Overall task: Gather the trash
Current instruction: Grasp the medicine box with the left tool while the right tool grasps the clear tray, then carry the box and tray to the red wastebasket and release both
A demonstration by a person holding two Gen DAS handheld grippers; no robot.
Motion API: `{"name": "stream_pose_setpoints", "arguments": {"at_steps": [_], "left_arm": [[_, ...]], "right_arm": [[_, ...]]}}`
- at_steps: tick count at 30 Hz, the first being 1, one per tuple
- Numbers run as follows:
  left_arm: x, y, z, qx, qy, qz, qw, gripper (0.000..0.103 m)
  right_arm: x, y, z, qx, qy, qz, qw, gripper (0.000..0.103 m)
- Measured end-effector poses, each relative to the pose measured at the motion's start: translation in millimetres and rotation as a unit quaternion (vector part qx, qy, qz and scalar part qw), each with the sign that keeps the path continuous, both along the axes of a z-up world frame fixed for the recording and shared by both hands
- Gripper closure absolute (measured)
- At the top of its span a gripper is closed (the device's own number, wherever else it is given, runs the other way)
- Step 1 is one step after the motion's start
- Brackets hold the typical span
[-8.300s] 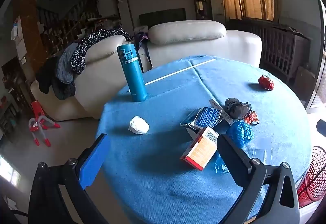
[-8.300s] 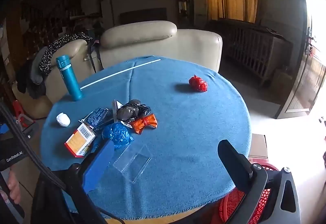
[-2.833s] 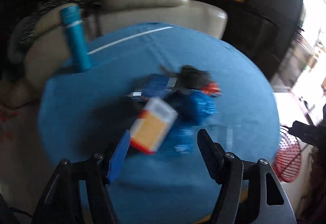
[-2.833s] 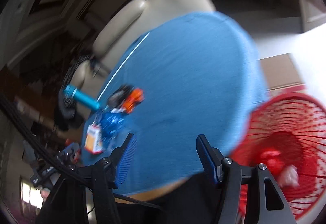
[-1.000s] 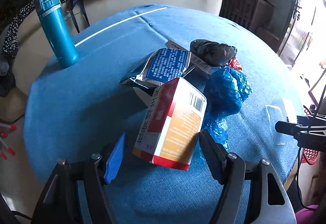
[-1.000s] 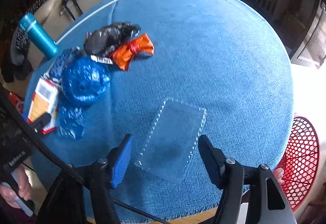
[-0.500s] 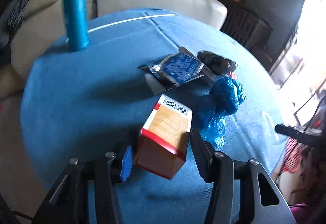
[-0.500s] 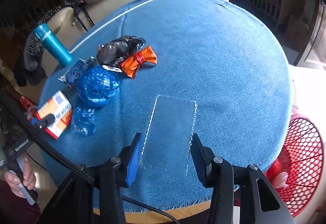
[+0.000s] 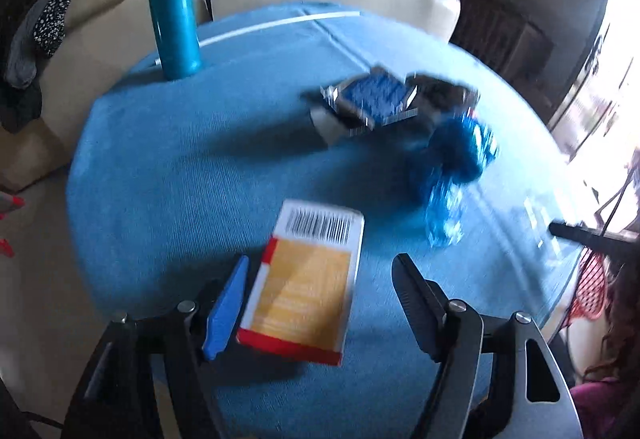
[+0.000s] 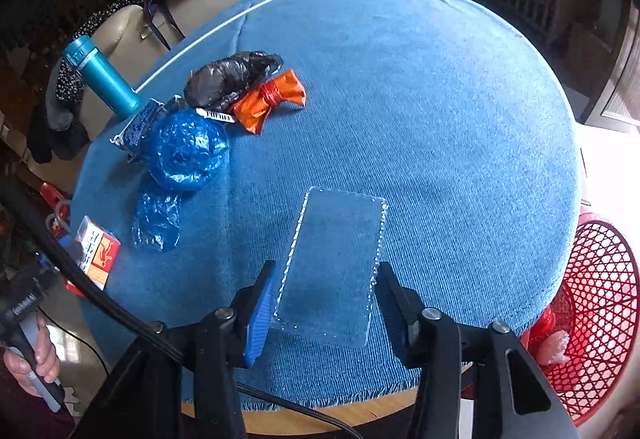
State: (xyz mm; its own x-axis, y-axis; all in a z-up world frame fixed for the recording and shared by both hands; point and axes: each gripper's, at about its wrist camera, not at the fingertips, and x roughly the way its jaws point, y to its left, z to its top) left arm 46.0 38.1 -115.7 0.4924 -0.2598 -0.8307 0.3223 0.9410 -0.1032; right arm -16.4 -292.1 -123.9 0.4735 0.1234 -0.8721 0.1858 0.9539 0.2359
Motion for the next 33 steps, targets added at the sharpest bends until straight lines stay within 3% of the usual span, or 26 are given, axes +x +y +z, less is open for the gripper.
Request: {"name": "stream_pose_setpoints", "arguments": {"at_steps": [5,6,8,15,21,33], "left_arm": [[0,-1,-6,0.01,-0.008,0.013,0.9998,0.031],[1,0,-6,0.009,-0.009,0.016,0.9998,0.045],[5,0,-5,0.002,0.0,0.015,0.9999,0.055],[-8,-25,24,0.016,-0.048,0.003,0.9987,0.056],[-20,-73,57,0.054,-0.094,-0.027,0.9938,0.056],[-58,-192,95,0.109,-0.166,-0.136,0.9708,0.056]], "right_arm": [[1,2,1,-0.004,-0.003,0.002,1.0,0.046],[1,3,1,-0.01,-0.006,0.005,1.0,0.047],[2,7,-1,-0.019,-0.003,0.012,1.0,0.051],[-11,-4,10,-0.004,-0.043,0.007,0.999,0.055],[-28,-26,26,0.022,-0.094,-0.011,0.995,0.054],[-78,-83,44,0.037,-0.15,-0.069,0.986,0.054]]}}
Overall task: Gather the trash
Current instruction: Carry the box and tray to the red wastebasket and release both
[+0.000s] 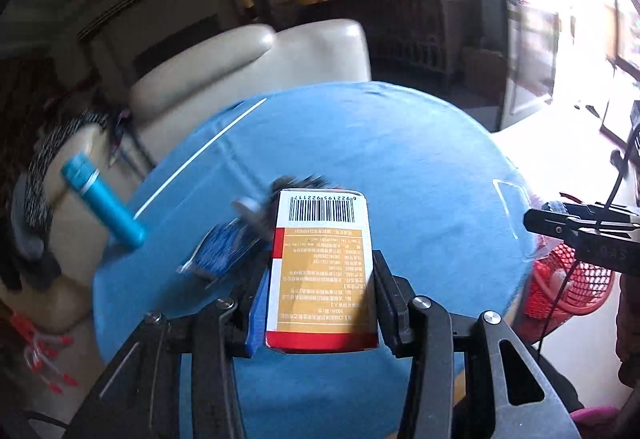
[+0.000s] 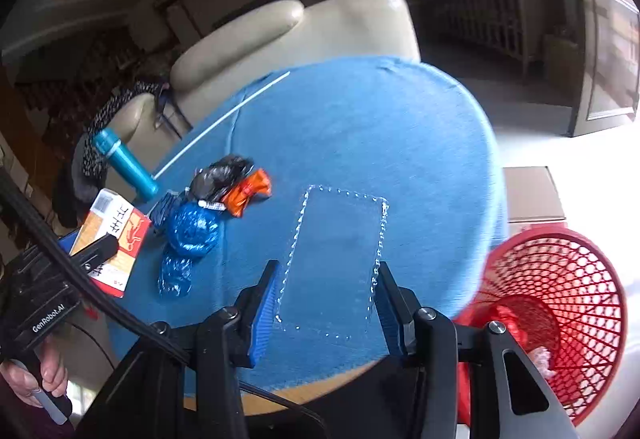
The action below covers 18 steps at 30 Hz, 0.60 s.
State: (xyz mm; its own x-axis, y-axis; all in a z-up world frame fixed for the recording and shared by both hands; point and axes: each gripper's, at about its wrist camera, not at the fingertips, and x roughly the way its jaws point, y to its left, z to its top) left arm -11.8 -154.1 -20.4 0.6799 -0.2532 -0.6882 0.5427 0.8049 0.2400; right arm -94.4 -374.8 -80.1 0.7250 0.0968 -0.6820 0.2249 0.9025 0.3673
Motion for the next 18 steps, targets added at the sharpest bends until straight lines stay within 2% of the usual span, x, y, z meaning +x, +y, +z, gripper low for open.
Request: {"name": "stream_pose_setpoints", "arguments": {"at_steps": [10,18], "left_arm": [[-27,-97,3,0.036,-0.014,-0.095,0.9948,0.056],[-47,-159,-18,0.069,0.012,-0.152,0.9859,0.056]], "right_arm": [[-54,-67,2,0.016,-0.018,-0.073,0.997,0.054],[-94,-111,-13,0.038,-0.012,-0.128,0.991,0.054]]}}
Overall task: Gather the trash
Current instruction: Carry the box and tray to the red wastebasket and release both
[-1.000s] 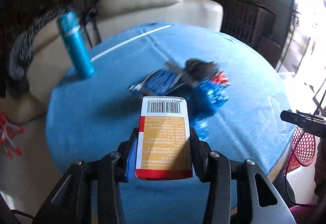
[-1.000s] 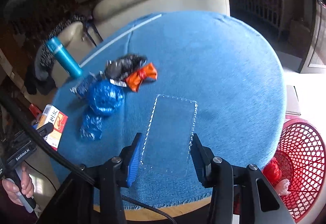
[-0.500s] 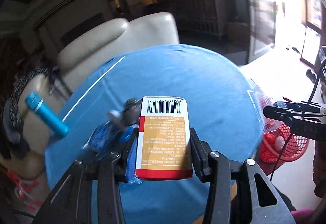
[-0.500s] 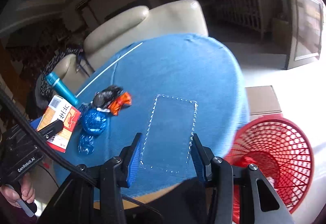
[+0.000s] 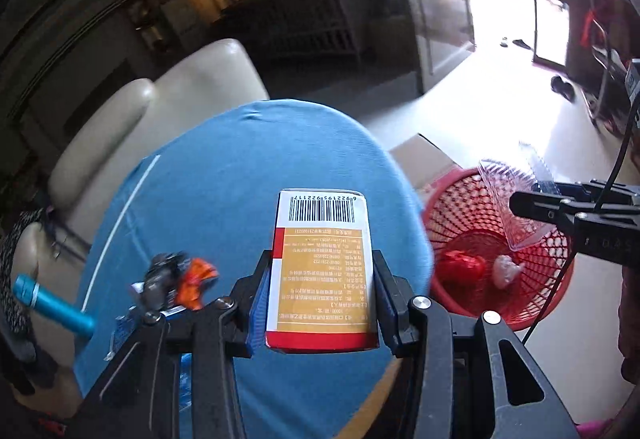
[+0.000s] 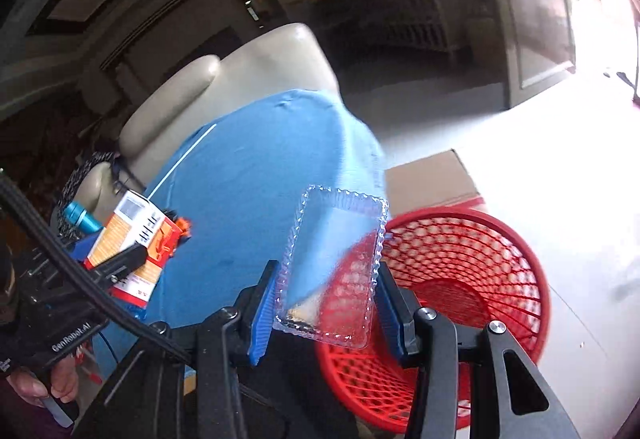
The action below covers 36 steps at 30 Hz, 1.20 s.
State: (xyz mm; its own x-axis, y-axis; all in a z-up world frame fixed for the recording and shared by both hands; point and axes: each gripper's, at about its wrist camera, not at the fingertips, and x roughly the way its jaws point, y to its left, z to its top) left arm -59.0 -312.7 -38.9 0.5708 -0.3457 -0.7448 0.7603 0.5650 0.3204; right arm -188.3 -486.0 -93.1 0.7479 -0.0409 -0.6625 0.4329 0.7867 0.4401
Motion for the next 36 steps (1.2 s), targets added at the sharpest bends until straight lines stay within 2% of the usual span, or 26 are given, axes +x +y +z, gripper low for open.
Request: {"name": "stream_pose_setpoints", "arguments": {"at_steps": [8,16,26,36], "left_arm": [[-22,-53,-25,0.032,0.031,-0.045,0.998,0.056],[-34,-89,-43,0.058,0.049,-0.076,0.9943,0.056],[-40,-109,-54,0.067,0.067,-0.096,0.9908,0.055],[-42,-108,-53,0.062,0.07,-0.108,0.9898,0.055]], "right_arm": [[-37,-42,-20,0.033,0.011,-0.052,0.998,0.054],[-64,-71,-40,0.067,0.013,-0.088,0.994,0.054],[-75,-89,-60,0.104,0.021,-0.106,0.989,0.049],[-71,-91,-65,0.136,0.026,-0.106,0.985,0.048]]}}
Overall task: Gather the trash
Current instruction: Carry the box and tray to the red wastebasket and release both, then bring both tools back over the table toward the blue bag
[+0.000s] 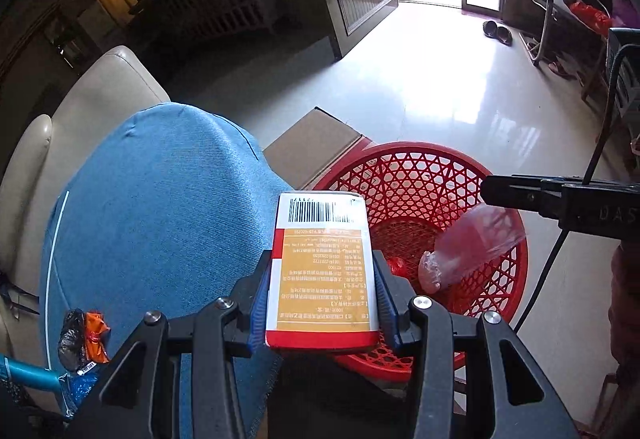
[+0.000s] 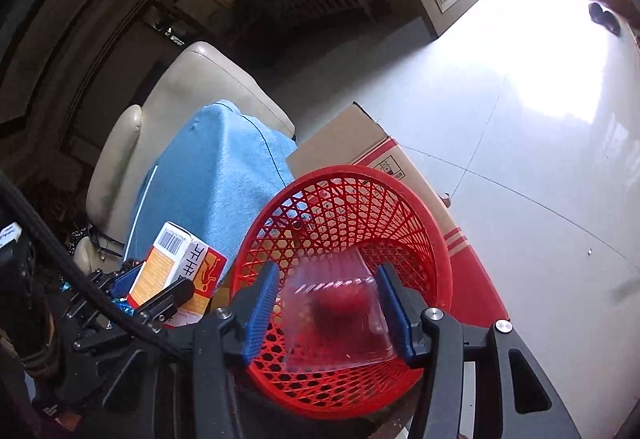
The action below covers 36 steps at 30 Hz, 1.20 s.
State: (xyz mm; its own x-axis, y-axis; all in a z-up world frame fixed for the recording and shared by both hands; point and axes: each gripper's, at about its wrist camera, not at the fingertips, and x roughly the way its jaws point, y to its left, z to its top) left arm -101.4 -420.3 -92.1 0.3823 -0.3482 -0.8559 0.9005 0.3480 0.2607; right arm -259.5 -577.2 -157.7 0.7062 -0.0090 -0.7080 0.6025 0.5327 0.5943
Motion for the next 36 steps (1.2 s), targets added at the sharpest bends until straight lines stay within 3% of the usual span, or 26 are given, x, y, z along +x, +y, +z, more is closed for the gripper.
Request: {"name": "stream_pose_setpoints", "arguments": {"at_steps": [10,16,25,28,31,36], "left_arm": [[2,8,8,-0.012,0.005,-0.001,0.9999,0.054],[8,24,20,-0.039,0.025,-0.001,0.9989,0.046],[49,98,28,-0.053,0.021,0.088,0.9944,0.044],[68,140,29,-0.059,0.016,0.138,0.9886,0.044],[87,192,31,-0.069,0.013,0.201,0.9772,0.042],[113,282,29,-0.076,0.001,0.308,0.9482,0.038]], "right_arm": [[3,4,14,-0.014,0.0,-0.004,1.0,0.048],[9,10,27,-0.028,0.001,-0.003,1.0,0.048],[38,32,46,-0.052,0.001,0.031,0.998,0.048],[58,46,51,-0.06,0.002,0.059,0.996,0.048],[86,70,53,-0.064,0.001,0.095,0.993,0.048],[131,115,59,-0.077,0.0,0.164,0.984,0.048]]}}
